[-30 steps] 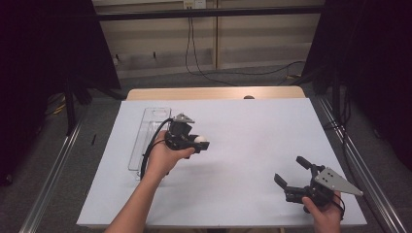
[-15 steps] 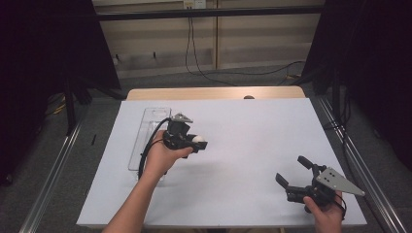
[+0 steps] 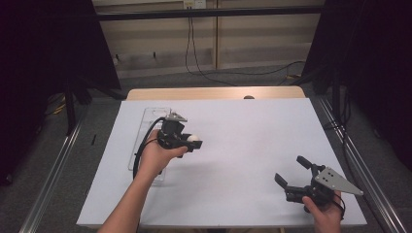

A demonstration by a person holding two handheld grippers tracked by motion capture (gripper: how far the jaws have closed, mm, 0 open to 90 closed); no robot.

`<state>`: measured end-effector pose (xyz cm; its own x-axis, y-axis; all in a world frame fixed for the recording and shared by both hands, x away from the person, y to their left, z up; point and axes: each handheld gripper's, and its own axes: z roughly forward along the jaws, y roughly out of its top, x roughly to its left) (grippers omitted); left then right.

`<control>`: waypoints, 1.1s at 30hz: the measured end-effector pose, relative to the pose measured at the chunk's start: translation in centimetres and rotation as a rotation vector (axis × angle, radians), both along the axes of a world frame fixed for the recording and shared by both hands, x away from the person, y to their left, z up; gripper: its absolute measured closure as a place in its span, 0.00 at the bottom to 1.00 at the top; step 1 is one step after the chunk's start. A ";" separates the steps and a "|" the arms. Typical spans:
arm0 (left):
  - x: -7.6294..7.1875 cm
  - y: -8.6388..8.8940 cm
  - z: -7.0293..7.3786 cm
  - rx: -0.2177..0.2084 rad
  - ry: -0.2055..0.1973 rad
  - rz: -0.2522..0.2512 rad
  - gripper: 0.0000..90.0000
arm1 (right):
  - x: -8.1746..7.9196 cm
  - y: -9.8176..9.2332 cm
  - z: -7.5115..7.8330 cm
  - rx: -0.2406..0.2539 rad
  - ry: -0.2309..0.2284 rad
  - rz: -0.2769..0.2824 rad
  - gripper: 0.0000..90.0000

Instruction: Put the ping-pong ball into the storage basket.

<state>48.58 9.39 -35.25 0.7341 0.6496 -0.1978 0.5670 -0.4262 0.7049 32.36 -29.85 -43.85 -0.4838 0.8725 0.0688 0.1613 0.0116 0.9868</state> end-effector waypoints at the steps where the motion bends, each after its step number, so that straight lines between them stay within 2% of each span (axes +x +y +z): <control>1: 0.1 0.2 0.1 0.019 -0.006 -0.007 0.57 | 0.0 0.0 0.0 -0.002 -0.002 0.001 0.02; 2: 0.0 0.1 0.1 0.008 0.000 0.006 0.57 | 0.0 0.0 0.0 0.002 -0.003 -0.003 0.02; 4: 0.1 0.5 0.2 0.021 0.017 -0.016 0.57 | 0.0 0.0 0.0 0.006 0.000 -0.007 0.02; 6: 0.1 0.5 0.2 0.015 0.020 -0.009 0.57 | 0.1 0.0 0.0 0.005 0.001 -0.007 0.02; 7: 0.1 0.5 0.1 0.014 -0.003 -0.002 0.57 | 0.1 0.0 0.0 0.005 0.001 -0.008 0.02; 8: 0.1 0.6 0.2 0.026 0.000 -0.009 0.57 | 0.1 0.0 0.0 0.003 -0.001 -0.001 0.02; 13: 0.2 0.9 0.4 0.001 0.002 0.016 0.57 | 0.1 0.0 0.0 0.003 -0.003 -0.001 0.02; 14: 0.2 1.1 0.5 0.025 -0.001 0.003 0.57 | 0.0 0.0 0.0 0.001 -0.001 -0.003 0.02; 16: 0.2 1.2 0.5 0.014 0.002 0.013 0.57 | 0.0 0.0 0.0 0.005 0.000 -0.007 0.02; 17: 0.2 1.1 0.4 -0.005 0.004 0.025 0.57 | 0.0 0.0 0.0 0.005 0.000 -0.007 0.02; 19: 0.3 1.3 0.5 0.012 0.002 0.020 0.57 | 0.0 -0.1 0.0 -0.003 -0.002 -0.003 0.02; 22: 0.3 1.4 0.5 0.002 0.003 0.028 0.57 | 0.0 0.0 0.0 0.002 0.000 -0.003 0.02; 23: 0.4 1.6 0.7 0.017 0.019 0.008 0.57 | 0.0 0.0 0.0 0.002 0.000 -0.003 0.02; 24: 0.4 1.5 0.6 0.009 0.008 0.018 0.57 | 0.0 0.0 0.0 0.002 -0.001 -0.003 0.02; 26: 0.4 1.7 0.6 0.018 0.004 0.018 0.57 | 0.1 0.0 0.0 0.002 -0.005 -0.002 0.02; 29: 0.4 1.7 0.6 0.007 0.003 0.036 0.57 | 0.0 0.0 0.0 0.005 0.001 -0.009 0.02; 31: 0.4 1.9 0.7 0.022 0.001 0.027 0.57 | 0.0 0.0 0.0 0.006 0.002 -0.008 0.02; 33: 0.4 1.8 0.7 0.004 0.004 0.041 0.57 | 0.0 0.0 0.0 0.006 0.001 -0.007 0.02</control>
